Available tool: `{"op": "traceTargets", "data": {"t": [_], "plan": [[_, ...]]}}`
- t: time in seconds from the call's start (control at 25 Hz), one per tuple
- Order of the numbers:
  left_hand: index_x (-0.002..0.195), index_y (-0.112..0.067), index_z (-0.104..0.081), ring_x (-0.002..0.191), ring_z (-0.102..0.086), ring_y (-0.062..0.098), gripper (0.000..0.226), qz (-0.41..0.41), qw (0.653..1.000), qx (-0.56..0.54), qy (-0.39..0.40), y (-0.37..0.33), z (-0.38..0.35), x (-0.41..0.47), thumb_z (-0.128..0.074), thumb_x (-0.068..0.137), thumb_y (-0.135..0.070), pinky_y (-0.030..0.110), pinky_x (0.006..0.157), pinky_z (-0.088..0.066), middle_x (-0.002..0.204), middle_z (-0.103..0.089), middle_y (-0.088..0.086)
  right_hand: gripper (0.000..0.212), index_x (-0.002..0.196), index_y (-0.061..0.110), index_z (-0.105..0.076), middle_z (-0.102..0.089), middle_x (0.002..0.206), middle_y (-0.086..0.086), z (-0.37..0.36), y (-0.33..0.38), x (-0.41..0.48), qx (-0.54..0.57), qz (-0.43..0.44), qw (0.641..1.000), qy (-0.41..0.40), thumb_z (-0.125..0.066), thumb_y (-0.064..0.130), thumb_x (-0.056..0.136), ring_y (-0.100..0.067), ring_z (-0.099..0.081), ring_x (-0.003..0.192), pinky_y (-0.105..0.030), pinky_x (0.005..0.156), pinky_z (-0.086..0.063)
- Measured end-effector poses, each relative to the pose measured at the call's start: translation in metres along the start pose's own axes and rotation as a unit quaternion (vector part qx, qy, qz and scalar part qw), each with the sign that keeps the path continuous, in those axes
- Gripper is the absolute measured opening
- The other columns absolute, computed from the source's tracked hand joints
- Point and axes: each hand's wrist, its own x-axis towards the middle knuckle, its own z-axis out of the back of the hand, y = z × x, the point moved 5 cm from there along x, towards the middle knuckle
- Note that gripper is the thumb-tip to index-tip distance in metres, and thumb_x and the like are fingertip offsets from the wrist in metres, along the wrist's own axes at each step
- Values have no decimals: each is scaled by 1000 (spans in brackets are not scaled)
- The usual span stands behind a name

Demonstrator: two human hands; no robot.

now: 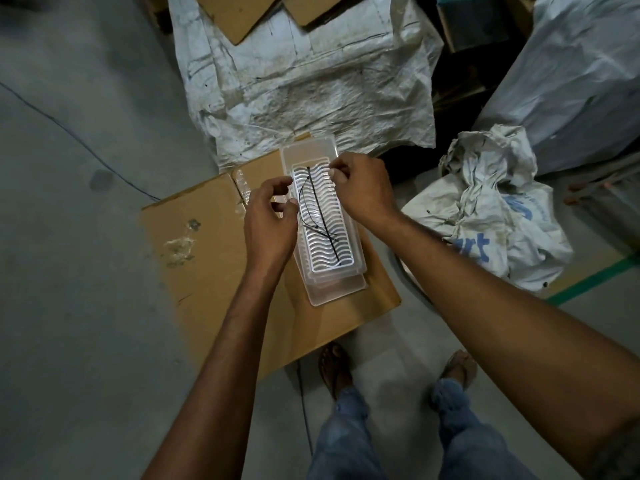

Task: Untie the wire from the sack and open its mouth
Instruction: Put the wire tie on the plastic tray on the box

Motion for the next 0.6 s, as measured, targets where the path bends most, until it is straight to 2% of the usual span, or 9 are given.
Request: {"op": "traceTargets", "data": {"t": [0.08,0.16,0.36,0.44,0.6], "plan": [[122,-22,-68,98,-61,-7,34,-6,1000,0,-5,-8,-5,-8,-60,92,-9,15,83,-51,119,-67,-6,16,100,19,-77,-78,94,2,16,-7,-19,40,-19,999,-23,-65,26,93,-18,-72,90,-35,80,-58],[122,-23,-67,94,-61,-10,33,-16,1000,2,1,-18,-13,-21,-61,92,-10,17,83,-53,119,-66,-6,14,98,22,-77,-77,88,6,34,-18,-43,90,-33,995,-40,-65,26,92,-12,-72,84,-34,76,-59],[121,-28,-67,90,-64,-1,30,-9,1000,6,21,-43,-45,-71,-63,94,-17,27,83,-57,119,-65,-8,16,108,23,-76,-70,83,15,85,-59,-100,139,-37,988,-52,-68,23,94,-2,-68,81,-26,73,-56],[120,-27,-67,89,-64,0,29,-2,1000,3,24,-53,-63,-92,-64,94,-17,28,83,-57,117,-67,-8,17,109,26,-75,-70,85,16,108,-84,-119,148,-40,987,-54,-69,24,94,-1,-68,82,-29,75,-59],[122,-21,-67,91,-63,2,30,-14,1000,7,13,-81,-113,-145,-63,94,-13,18,78,-52,114,-68,-5,17,108,26,-74,-72,89,12,158,-143,-148,175,-29,983,-39,-68,22,92,-4,-69,84,-36,79,-61]]}}
